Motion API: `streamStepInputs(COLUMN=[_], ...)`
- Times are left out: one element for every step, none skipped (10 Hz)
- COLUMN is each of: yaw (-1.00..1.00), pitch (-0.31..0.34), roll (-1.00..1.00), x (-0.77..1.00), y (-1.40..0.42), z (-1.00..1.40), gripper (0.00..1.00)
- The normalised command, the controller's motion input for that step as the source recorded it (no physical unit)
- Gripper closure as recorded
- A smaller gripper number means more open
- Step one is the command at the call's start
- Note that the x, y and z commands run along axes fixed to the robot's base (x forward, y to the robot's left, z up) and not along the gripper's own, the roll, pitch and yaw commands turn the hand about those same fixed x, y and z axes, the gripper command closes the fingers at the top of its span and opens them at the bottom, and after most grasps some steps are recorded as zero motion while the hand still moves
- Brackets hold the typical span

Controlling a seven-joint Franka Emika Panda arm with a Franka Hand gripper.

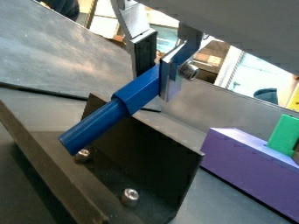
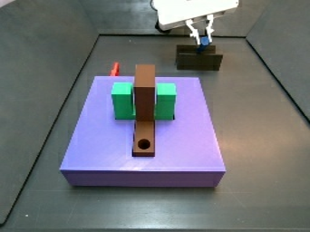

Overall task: Pick up the blue object. Move up. Place the blue object on the fixture. Regrasp the blue object. Move to above the board. Insert the blue object.
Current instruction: Place the blue object on the fixture.

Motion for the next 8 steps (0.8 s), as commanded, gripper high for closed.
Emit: streamStepInputs(yaw=[0.01,0.0,0.0,0.01,0.03,0.04,0.02,0.0], pitch=[0.157,0.217,0.229,0.217,0.203,0.169,0.086,0.0], roll=[0.24,0.4,0.37,0.26,0.2,0.13,0.05,0.0], x=[0.0,0.0,0.01,0.04,0.08,0.09,0.08,0.0], y=[0.0,0.0,0.0,0.0,0.0,0.0,0.0,0.0], z=[-0.11,-0.12,-0.07,-0.04,-0.03,-0.02,-0.02,0.0], gripper=[1.0,1.0,1.0,1.0,1.0,1.0,1.0,1.0])
